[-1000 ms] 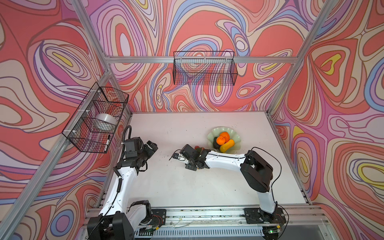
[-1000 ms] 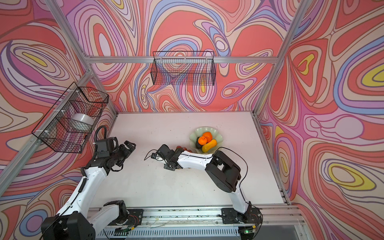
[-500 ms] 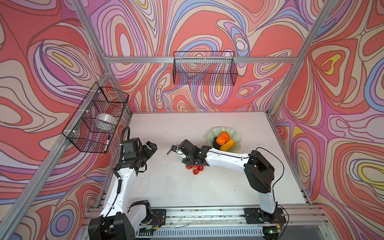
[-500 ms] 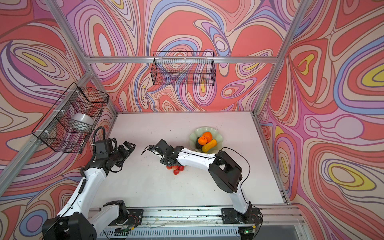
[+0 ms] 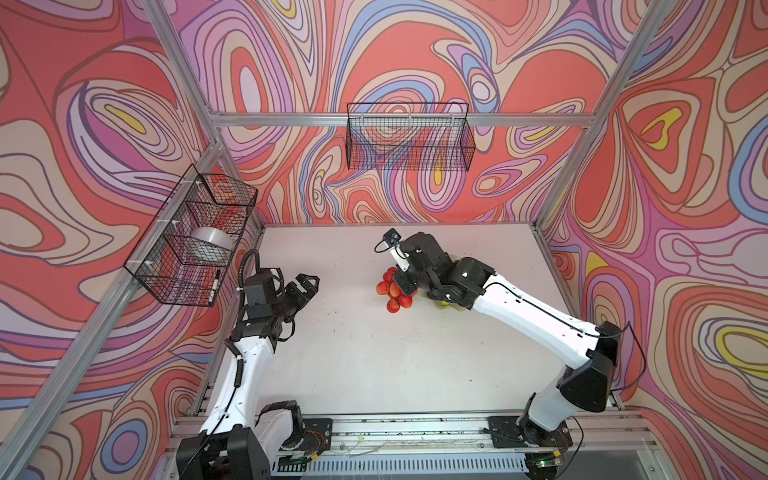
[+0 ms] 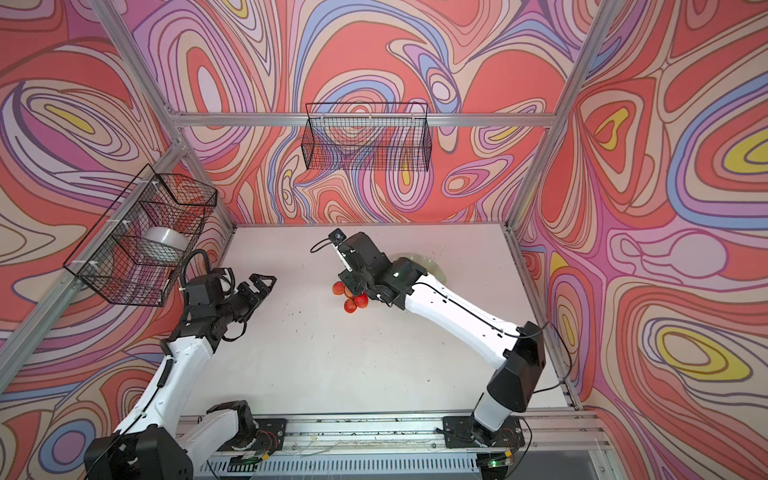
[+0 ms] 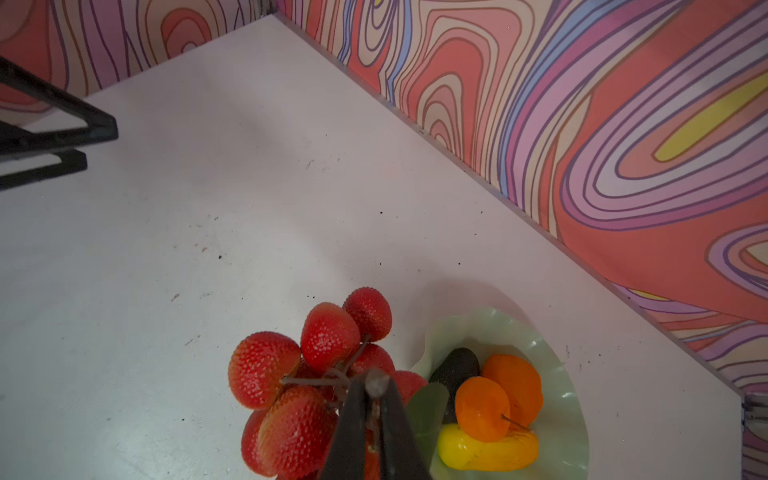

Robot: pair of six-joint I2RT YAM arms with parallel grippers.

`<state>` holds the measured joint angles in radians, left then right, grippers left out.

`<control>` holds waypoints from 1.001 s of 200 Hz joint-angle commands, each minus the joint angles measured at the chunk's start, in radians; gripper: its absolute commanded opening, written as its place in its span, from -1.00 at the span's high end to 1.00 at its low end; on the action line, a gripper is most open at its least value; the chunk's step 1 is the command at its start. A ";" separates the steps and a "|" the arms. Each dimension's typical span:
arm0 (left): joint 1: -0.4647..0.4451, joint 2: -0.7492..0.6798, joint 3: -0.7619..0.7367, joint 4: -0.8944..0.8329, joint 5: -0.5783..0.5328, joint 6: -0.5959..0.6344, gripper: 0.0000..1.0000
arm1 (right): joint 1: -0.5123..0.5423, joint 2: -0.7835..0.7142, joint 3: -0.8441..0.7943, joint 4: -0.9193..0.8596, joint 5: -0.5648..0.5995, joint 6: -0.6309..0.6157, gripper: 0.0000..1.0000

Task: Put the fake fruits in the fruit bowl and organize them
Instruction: 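Lift the red fruit bunch by its stem into the green bowl with the right gripper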

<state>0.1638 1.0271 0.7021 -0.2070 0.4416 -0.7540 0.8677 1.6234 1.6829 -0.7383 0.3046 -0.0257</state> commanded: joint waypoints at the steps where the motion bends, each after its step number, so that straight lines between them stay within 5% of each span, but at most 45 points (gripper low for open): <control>1: 0.006 -0.016 0.031 0.051 0.019 0.031 -1.00 | -0.035 -0.038 0.029 -0.159 0.062 0.110 1.00; 83: 0.006 -0.017 0.023 0.112 0.029 0.033 -1.00 | -0.219 -0.061 -0.056 -0.237 0.136 0.148 1.00; 169: 0.006 -0.041 -0.004 0.168 0.021 0.033 -1.00 | -0.374 0.186 -0.096 -0.044 0.091 0.122 1.00; 200: 0.005 -0.051 -0.010 0.211 0.006 0.031 -1.00 | -0.394 0.219 -0.058 -0.026 0.013 0.134 0.20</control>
<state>0.1638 0.9974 0.7048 -0.0647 0.4633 -0.7326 0.4831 1.8305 1.5826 -0.8032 0.3889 0.1028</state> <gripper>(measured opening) 0.999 0.265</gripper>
